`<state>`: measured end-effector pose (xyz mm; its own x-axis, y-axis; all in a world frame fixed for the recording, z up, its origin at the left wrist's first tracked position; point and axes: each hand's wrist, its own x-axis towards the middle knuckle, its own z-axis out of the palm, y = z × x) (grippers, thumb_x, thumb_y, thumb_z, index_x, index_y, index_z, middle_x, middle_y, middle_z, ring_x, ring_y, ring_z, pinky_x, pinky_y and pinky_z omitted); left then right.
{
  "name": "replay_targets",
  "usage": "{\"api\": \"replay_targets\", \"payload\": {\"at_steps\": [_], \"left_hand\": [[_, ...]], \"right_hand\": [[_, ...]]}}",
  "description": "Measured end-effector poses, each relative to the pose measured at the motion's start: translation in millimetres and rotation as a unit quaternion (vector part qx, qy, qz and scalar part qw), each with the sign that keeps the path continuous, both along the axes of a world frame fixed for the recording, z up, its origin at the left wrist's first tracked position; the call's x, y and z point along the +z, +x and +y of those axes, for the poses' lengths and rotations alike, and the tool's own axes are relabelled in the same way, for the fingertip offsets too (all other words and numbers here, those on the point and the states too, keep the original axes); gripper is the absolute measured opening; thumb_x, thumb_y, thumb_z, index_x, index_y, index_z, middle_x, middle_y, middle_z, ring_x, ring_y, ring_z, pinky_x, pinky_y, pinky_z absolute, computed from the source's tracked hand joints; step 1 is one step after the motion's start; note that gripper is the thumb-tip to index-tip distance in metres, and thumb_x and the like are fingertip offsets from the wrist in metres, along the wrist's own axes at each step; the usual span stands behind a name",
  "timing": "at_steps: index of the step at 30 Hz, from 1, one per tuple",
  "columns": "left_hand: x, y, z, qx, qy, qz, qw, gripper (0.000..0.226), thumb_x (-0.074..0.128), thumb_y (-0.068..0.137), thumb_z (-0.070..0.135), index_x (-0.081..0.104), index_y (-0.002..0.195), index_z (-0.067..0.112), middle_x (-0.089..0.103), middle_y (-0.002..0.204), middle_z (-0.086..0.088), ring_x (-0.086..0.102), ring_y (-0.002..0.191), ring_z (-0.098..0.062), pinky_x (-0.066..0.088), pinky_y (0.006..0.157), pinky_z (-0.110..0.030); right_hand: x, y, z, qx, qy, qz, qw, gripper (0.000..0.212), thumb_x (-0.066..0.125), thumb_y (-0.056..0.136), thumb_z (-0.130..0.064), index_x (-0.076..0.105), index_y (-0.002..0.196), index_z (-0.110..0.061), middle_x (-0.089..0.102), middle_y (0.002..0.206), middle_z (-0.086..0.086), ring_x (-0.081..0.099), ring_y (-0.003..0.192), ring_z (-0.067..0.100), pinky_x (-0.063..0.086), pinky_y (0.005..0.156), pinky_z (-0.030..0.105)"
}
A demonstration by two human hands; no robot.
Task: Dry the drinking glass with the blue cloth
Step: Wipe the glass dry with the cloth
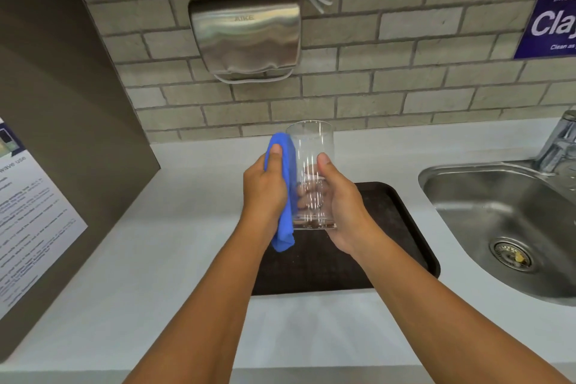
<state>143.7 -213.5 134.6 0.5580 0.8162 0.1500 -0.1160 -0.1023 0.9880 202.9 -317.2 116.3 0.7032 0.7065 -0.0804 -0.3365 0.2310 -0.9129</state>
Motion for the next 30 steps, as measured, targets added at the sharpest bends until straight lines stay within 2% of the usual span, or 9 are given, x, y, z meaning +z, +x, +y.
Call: {"api": "replay_targets", "payload": {"at_steps": [5, 9, 13, 15, 18, 22, 25, 27, 30], "left_hand": [[-5.9, -1.2, -5.2, -0.024, -0.075, 0.008, 0.997, 0.027, 0.049, 0.095, 0.050, 0.068, 0.082, 0.036, 0.073, 0.082, 0.001, 0.071, 0.078, -0.022, 0.060, 0.068, -0.037], [-4.2, -3.2, -8.5, 0.007, -0.036, -0.012, 0.999, 0.038, 0.046, 0.096, 0.049, 0.067, 0.066, 0.038, 0.067, 0.062, 0.011, 0.063, 0.054, -0.001, 0.053, 0.049, -0.017], [-8.8, -1.4, -8.1, 0.037, 0.023, 0.000, 0.999, 0.040, 0.043, 0.098, 0.048, 0.062, 0.088, 0.013, 0.057, 0.074, -0.001, 0.055, 0.058, -0.009, 0.051, 0.055, -0.025], [-11.3, -0.6, -9.8, 0.049, 0.043, -0.002, 0.998, 0.036, 0.042, 0.098, 0.047, 0.062, 0.095, 0.017, 0.059, 0.085, -0.005, 0.057, 0.067, -0.014, 0.050, 0.062, -0.028], [-11.9, -2.2, -17.0, 0.062, 0.082, -0.007, 0.995, 0.021, 0.041, 0.100, 0.044, 0.056, 0.087, 0.037, 0.060, 0.098, -0.008, 0.061, 0.077, -0.010, 0.053, 0.069, -0.026], [-12.0, -1.6, -30.4, 0.082, 0.197, -0.018, 0.977, 0.028, 0.045, 0.098, 0.041, 0.061, 0.114, 0.024, 0.045, 0.090, 0.007, 0.057, 0.072, 0.006, 0.045, 0.059, -0.009], [-9.4, -2.0, -33.9, 0.067, 0.271, -0.025, 0.960, 0.041, 0.050, 0.097, 0.039, 0.054, 0.135, 0.024, 0.041, 0.090, 0.010, 0.057, 0.075, -0.005, 0.049, 0.064, -0.010], [-4.1, -1.8, -26.6, 0.048, 0.265, -0.028, 0.963, 0.036, 0.049, 0.097, 0.039, 0.060, 0.127, 0.023, 0.043, 0.087, 0.010, 0.056, 0.071, -0.004, 0.047, 0.059, -0.008], [4.2, -0.3, -7.1, 0.025, 0.081, -0.018, 0.996, 0.027, 0.049, 0.097, 0.042, 0.066, 0.083, 0.027, 0.058, 0.073, 0.005, 0.061, 0.059, -0.009, 0.047, 0.044, -0.012]], "right_hand": [[-10.0, 3.0, -3.7, 0.048, 0.039, 0.035, 0.997, 0.050, 0.061, 0.077, -0.062, 0.079, 0.094, -0.019, 0.075, 0.082, 0.004, 0.074, 0.072, 0.019, 0.059, 0.068, 0.035], [-7.8, 0.9, 0.9, -0.047, -0.011, 0.008, 0.999, 0.070, 0.072, 0.074, -0.063, 0.069, 0.114, -0.005, 0.068, 0.100, 0.014, 0.067, 0.091, 0.031, 0.055, 0.096, 0.057], [-7.1, -3.6, 3.0, -0.109, -0.064, -0.053, 0.991, 0.057, 0.064, 0.080, -0.069, 0.068, 0.108, -0.020, 0.072, 0.109, 0.007, 0.070, 0.104, 0.025, 0.052, 0.101, 0.055], [-5.2, -7.2, 3.2, -0.075, -0.076, -0.059, 0.993, 0.067, 0.061, 0.070, -0.077, 0.067, 0.112, -0.026, 0.071, 0.120, 0.006, 0.068, 0.113, 0.026, 0.051, 0.103, 0.050], [-5.9, -6.7, 6.0, -0.065, -0.094, -0.089, 0.989, 0.077, 0.068, 0.062, -0.077, 0.064, 0.115, -0.022, 0.070, 0.116, 0.006, 0.070, 0.094, 0.018, 0.056, 0.087, 0.038], [-10.6, -5.5, 7.7, -0.091, -0.076, -0.093, 0.989, 0.052, 0.068, 0.077, -0.066, 0.064, 0.103, -0.022, 0.072, 0.097, 0.001, 0.070, 0.069, 0.004, 0.055, 0.065, 0.022], [-12.3, -5.8, 6.2, -0.093, -0.034, -0.075, 0.992, 0.059, 0.066, 0.082, -0.062, 0.064, 0.121, -0.018, 0.076, 0.105, 0.002, 0.075, 0.083, 0.008, 0.061, 0.077, 0.030], [-10.2, -5.1, 2.8, -0.067, 0.015, -0.039, 0.997, 0.062, 0.071, 0.074, -0.062, 0.068, 0.115, -0.015, 0.077, 0.099, 0.004, 0.075, 0.084, 0.017, 0.061, 0.079, 0.038], [-6.0, -4.6, -2.0, 0.003, 0.064, 0.031, 0.997, 0.061, 0.071, 0.067, -0.061, 0.070, 0.105, -0.014, 0.074, 0.085, 0.009, 0.072, 0.070, 0.022, 0.059, 0.068, 0.037]]}}
